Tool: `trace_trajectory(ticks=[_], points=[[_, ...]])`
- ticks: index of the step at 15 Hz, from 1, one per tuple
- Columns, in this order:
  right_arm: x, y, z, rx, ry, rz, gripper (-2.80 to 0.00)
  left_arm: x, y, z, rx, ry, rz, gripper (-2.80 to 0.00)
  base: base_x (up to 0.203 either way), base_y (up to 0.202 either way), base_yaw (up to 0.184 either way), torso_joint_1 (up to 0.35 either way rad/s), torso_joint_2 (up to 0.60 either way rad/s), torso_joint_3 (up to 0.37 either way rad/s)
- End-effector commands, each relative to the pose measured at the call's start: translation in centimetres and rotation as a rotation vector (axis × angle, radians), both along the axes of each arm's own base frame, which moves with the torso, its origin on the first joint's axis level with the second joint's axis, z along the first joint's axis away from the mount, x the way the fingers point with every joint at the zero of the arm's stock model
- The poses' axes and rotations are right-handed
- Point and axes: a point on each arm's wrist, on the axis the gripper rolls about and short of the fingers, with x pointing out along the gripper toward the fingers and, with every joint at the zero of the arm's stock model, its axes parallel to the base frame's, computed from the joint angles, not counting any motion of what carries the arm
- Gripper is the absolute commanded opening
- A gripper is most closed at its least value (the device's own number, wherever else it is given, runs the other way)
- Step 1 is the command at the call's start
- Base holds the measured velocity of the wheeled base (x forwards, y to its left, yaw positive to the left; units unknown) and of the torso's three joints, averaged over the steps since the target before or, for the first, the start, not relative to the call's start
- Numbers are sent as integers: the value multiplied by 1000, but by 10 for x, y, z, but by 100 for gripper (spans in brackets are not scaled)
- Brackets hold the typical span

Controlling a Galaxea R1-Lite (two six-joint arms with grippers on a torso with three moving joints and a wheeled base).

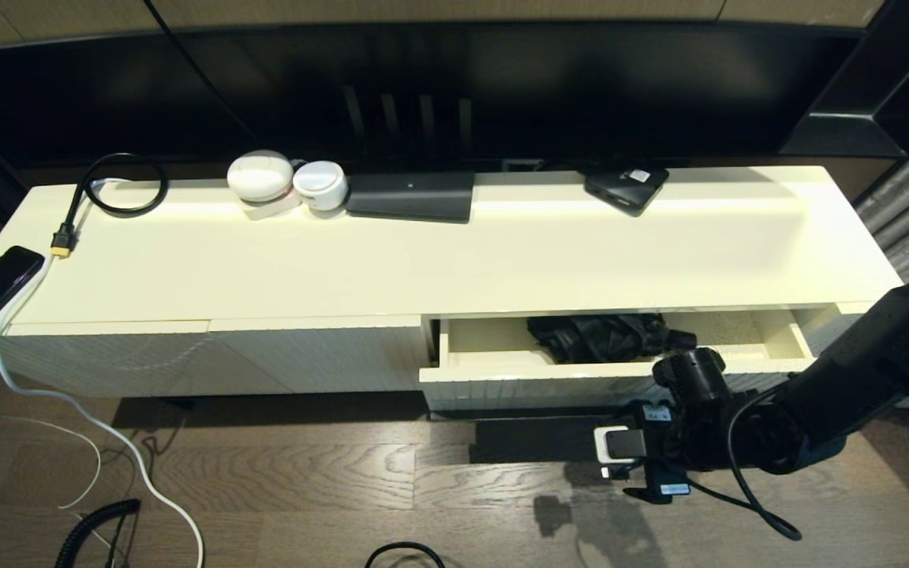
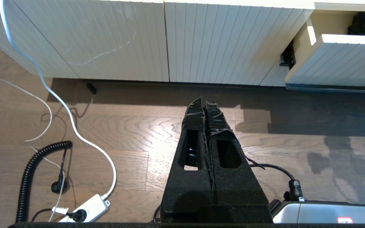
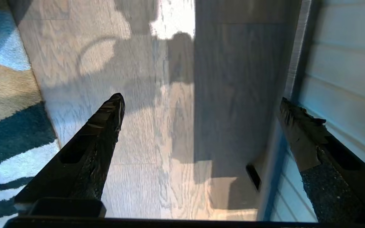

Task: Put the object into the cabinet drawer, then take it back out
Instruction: Open the drawer

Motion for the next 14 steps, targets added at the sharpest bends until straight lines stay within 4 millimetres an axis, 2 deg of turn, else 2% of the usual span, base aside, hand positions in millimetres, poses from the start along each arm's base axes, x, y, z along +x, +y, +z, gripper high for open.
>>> trace_trajectory(ticks=[1,4,7,8,11,14], points=[[-14,0,22,10,-46,18,0,0,0,0,-1,1,1,-280,0,0,0,0,0,0],[-37,-3,57,30,-116,29,0,0,0,0,-1,-1,0,-280,0,0,0,0,0,0],[-76,-10,93,50,-170,40,0,0,0,0,-1,0,0,-280,0,0,0,0,0,0],[-93,-14,105,56,-184,44,-280,0,0,0,-1,0,1,-280,0,0,0,0,0,0],[-145,-29,138,61,-212,50,-280,0,0,0,-1,0,0,-280,0,0,0,0,0,0],[-189,-44,160,49,-224,32,-280,0,0,0,-1,0,1,-280,0,0,0,0,0,0]])
